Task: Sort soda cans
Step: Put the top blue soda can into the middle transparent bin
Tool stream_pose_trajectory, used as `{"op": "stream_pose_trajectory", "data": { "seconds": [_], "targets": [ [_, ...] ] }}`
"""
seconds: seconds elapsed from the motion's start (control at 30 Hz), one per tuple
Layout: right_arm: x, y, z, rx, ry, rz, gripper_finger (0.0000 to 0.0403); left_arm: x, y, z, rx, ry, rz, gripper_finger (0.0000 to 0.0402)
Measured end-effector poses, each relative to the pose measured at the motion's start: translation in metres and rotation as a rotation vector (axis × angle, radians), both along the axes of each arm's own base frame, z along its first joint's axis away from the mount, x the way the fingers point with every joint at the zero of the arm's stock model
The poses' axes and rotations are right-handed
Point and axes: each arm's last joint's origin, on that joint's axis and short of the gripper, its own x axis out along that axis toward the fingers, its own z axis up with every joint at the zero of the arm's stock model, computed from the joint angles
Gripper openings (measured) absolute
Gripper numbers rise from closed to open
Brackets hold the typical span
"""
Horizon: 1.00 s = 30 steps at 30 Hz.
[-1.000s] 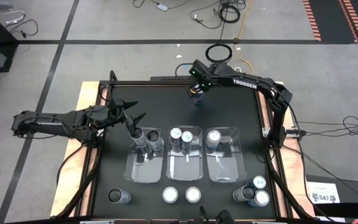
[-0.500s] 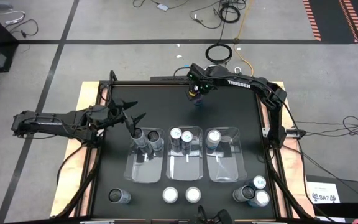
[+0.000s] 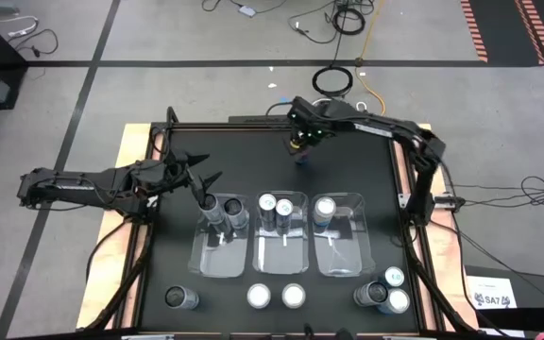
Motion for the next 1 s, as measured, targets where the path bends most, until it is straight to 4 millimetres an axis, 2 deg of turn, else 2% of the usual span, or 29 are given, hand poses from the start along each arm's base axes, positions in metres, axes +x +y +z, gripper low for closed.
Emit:
{"op": "stream_pose_trajectory", "data": {
  "seconds": [0.17, 0.33, 0.53, 0.73, 0.83, 1.0],
  "targets": [
    [-0.015, 0.023, 0.049, -0.074, -0.131, 0.001, 0.0209, 0.000, 0.000, 0.000, 0.000, 0.000, 0.000, 0.0397],
    [-0.035, 0.059, 0.107, -0.150, -0.358, 0.012, 0.0211, 0.000, 0.000, 0.000, 0.000, 0.000, 0.000, 0.0397],
    [-0.052, 0.110, 0.151, -0.180, -0.574, 0.068, 0.0213, 0.000, 0.000, 0.000, 0.000, 0.000, 0.000, 0.0397],
    [-0.045, 0.166, 0.164, -0.132, -0.700, 0.142, 0.0215, 0.000, 0.000, 0.000, 0.000, 0.000, 0.000, 0.0397],
    [-0.036, 0.195, 0.162, -0.094, -0.736, 0.176, 0.0215, 0.000, 0.000, 0.000, 0.000, 0.000, 0.000, 0.0397],
    [-0.023, 0.235, 0.146, -0.052, -0.692, 0.213, 0.0216, 0.000, 0.000, 0.000, 0.000, -0.001, 0.000, 0.0397]
  ]
}}
